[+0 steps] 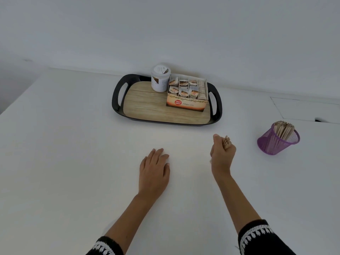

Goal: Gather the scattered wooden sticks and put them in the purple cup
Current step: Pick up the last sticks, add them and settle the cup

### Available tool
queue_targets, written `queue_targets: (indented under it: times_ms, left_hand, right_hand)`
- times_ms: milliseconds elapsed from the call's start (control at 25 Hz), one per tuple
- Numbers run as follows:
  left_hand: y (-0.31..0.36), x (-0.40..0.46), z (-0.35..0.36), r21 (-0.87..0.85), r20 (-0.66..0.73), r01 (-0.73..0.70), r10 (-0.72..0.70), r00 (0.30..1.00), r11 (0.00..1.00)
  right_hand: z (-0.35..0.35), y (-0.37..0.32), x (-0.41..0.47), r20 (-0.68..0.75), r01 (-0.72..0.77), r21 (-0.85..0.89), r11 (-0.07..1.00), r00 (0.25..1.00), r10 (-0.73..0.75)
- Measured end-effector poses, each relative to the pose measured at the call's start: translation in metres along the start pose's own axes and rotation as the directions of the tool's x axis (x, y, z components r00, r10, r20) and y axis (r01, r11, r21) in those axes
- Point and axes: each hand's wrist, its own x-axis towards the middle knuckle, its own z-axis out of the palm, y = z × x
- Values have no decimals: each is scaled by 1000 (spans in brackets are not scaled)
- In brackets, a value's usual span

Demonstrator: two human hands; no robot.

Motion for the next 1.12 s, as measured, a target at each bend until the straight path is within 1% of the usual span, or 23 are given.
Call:
queue_targets:
  times_ms: [80, 160, 200, 320, 400, 480, 600, 720, 840, 1000, 1120]
  left_hand:
    - [5, 4, 7, 97, 35, 4, -8, 999, 995]
    - [7, 6, 10, 142, 33, 11, -16, 999, 990]
    - [7, 6, 11, 158, 29, 9, -14, 999, 987]
    - [7, 6, 11, 183, 19, 9, -12, 1000, 983]
    - [8, 6, 10, 191, 14, 17, -20, 1000, 981]
    - [10, 6, 9, 197, 14, 23, -26, 1000, 980]
    - [11, 5, 8, 204, 8, 27, -29, 1000, 979]
    - [12, 5, 8, 209, 0, 32, -33, 999, 977]
    - [13, 5, 8, 212, -15, 31, -29, 999, 977]
    - [13, 5, 10, 200, -25, 37, -33, 999, 979]
    - [14, 5, 9, 205, -41, 41, -33, 999, 978]
  right_hand:
    - [-11, 5, 13, -7, 108, -71, 992, 994, -109]
    - [-18, 11, 21, -29, 152, -88, 984, 987, -155]
    - [-21, 15, 23, -19, 165, -90, 982, 986, -167]
    - [-30, 30, 23, 71, 204, -106, 973, 978, -197]
    - [-33, 36, 22, 96, 197, -117, 973, 978, -186]
    - [-33, 39, 23, 95, 151, -112, 982, 986, -140]
    - [-32, 37, 25, 107, 98, -61, 993, 990, -91]
    - [-34, 32, 29, 128, 116, -56, 992, 986, -109]
    - [-38, 32, 32, 159, 159, -97, 983, 977, -143]
    - [-42, 37, 31, 194, 109, -140, 984, 978, -80]
    - [-44, 34, 30, 210, 114, -117, 987, 974, -87]
